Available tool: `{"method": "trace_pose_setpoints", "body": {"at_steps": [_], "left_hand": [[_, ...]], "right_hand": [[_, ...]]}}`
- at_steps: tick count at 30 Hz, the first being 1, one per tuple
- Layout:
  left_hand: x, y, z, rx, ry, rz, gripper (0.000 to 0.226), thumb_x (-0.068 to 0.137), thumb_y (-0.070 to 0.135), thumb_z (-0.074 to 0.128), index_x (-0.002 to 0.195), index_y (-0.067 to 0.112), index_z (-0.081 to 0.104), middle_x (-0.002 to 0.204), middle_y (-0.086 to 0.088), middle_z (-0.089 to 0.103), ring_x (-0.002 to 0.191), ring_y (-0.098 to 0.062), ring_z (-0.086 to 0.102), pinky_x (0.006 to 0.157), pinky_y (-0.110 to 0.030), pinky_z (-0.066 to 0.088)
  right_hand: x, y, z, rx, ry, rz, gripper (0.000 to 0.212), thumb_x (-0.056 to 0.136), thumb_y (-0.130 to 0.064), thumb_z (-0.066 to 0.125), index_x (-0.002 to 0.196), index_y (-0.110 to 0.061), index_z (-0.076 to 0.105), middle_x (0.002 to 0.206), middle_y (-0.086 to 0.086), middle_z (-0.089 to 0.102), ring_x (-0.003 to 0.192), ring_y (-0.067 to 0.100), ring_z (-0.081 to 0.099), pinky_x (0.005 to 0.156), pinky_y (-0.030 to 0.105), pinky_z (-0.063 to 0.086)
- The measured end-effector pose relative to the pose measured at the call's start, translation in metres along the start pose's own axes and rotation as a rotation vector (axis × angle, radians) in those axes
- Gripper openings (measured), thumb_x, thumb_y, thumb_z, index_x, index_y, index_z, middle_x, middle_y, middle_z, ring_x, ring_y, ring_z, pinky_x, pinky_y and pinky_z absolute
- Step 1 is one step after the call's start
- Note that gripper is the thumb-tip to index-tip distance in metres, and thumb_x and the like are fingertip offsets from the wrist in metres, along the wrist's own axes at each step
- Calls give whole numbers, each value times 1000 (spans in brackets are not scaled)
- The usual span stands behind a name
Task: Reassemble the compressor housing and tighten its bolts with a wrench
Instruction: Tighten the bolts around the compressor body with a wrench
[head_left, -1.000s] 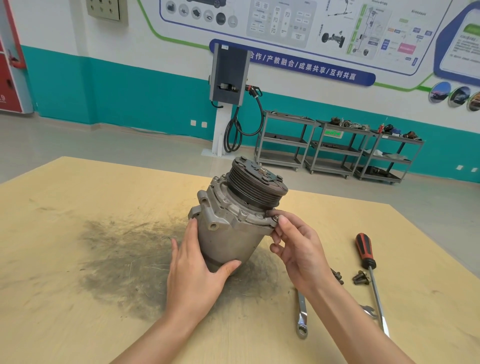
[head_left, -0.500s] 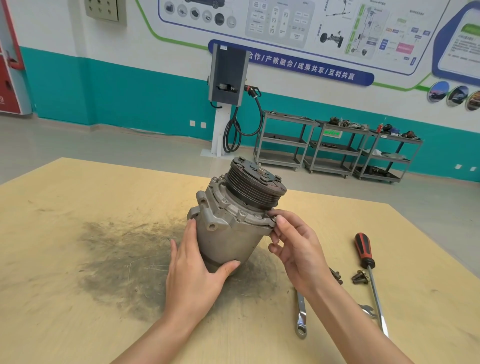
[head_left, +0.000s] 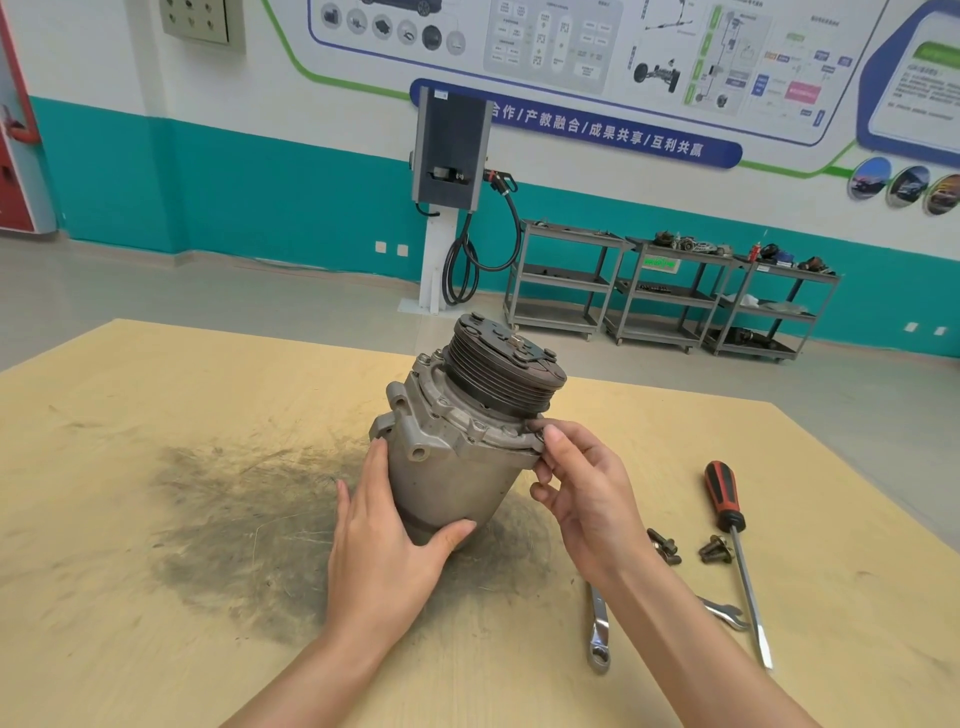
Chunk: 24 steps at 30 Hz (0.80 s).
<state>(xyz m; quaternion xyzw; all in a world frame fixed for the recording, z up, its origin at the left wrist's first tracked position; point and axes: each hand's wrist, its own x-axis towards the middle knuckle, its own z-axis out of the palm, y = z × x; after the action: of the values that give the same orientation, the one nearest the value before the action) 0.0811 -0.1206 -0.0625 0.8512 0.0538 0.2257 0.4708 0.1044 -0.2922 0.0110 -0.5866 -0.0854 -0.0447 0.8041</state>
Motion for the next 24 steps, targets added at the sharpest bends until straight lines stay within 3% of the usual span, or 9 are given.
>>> {"method": "trace_pose_setpoints", "body": {"at_steps": [5, 10, 13, 19, 21, 24], "left_hand": [[0, 2, -1, -8, 5, 1, 116, 64, 59, 79, 155, 31, 11, 161, 12, 24, 152, -32, 4, 118, -51, 22], [-1, 2, -1, -14, 4, 0, 116, 65, 58, 79, 155, 33, 11, 161, 12, 23, 152, -30, 3, 118, -51, 22], [0, 2, -1, -18, 1, -1, 116, 66, 58, 79, 155, 33, 10, 161, 12, 23, 152, -30, 3, 117, -50, 22], [0, 3, -1, -13, 3, 2, 117, 66, 56, 80, 156, 30, 10, 162, 11, 22, 152, -31, 3, 119, -50, 21], [0, 3, -1, -14, 5, 0, 116, 66, 56, 80, 156, 30, 11, 161, 11, 23, 152, -31, 3, 119, -50, 20], [0, 3, -2, -17, 1, 0, 116, 66, 57, 80, 155, 31, 10, 162, 12, 21, 152, -31, 2, 119, -50, 21]], "right_hand": [[3, -1, 8, -39, 108, 26, 16, 83, -16, 70, 83, -13, 54, 72, 2, 55, 55, 7, 44, 49, 21, 37], [-2, 1, 2, -2, 33, -14, 18, 83, -34, 63, 88, -18, 68, 67, -3, 49, 58, 8, 45, 52, 23, 38], [-2, 3, 1, 0, 15, -24, 18, 83, -33, 61, 87, -21, 75, 70, -1, 49, 60, 8, 45, 54, 23, 38], [2, 2, 11, -9, 144, 5, 19, 79, -23, 72, 80, -14, 55, 68, -2, 55, 52, 6, 43, 48, 20, 38], [3, 1, 12, -35, 167, 15, 19, 81, -20, 73, 82, -14, 55, 68, -1, 55, 52, 6, 42, 49, 21, 37], [0, 1, 10, -18, 131, 10, 23, 76, -30, 72, 87, -15, 59, 69, -2, 54, 54, 7, 43, 50, 22, 37]]}}
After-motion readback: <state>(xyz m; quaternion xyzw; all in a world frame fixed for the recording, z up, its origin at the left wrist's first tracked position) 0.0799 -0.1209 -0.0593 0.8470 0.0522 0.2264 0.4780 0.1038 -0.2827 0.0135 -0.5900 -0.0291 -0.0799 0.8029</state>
